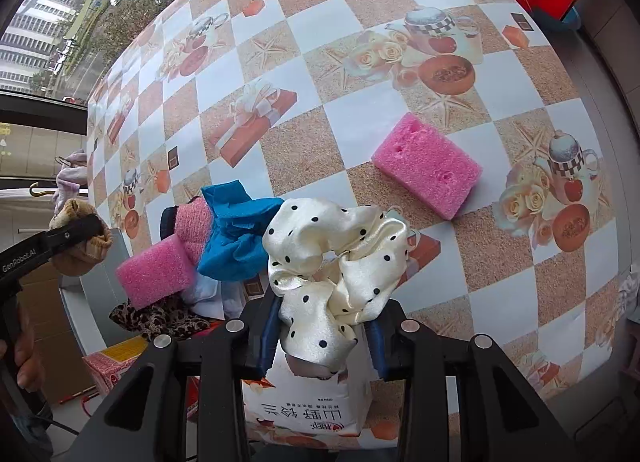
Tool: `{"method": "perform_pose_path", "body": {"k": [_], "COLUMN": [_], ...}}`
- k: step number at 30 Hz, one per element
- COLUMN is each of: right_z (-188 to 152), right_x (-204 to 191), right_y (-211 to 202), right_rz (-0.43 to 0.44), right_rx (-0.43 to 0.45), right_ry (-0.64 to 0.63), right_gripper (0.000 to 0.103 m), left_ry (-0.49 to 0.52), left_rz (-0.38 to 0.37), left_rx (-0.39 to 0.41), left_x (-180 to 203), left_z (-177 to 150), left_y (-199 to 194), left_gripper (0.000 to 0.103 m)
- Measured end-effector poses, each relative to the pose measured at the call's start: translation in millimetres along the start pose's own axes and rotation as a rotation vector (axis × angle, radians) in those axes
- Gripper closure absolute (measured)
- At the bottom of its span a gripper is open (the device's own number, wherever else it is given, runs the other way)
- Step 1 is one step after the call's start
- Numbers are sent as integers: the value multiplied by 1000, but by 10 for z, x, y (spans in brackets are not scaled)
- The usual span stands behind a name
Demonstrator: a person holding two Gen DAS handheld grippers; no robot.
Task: Organize soft objects
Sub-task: 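Carry the sock in the left tool while the right tool carries the scrunchie over the white box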
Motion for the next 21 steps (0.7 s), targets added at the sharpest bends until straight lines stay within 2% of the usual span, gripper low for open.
{"method": "perform_pose_path", "body": {"k": [9,21], "right_z": [-224,-696], "right_x": [120,323], "right_y": [-288,-656], "right_rz": [-32,-63], "right_rx": [53,92], "right_ry": [30,88], "right_gripper": [65,65], "left_ry": [85,336], "left_rz": [-112,-220], "left_rx": [41,73], "left_x": [560,1206], "left_z": [-305,-971], "left_y": [-259,-672], "left_gripper": [75,75]}}
Point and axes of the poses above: each gripper's, at about its wrist camera, not at the fingertips, and y roughly the way its jaws point, x to its right, z to its top, the point moved 4 cm from there along y, roughly the way its jaws point, and after that the axes turned 7 degrees about x, right-handed, at the moved point
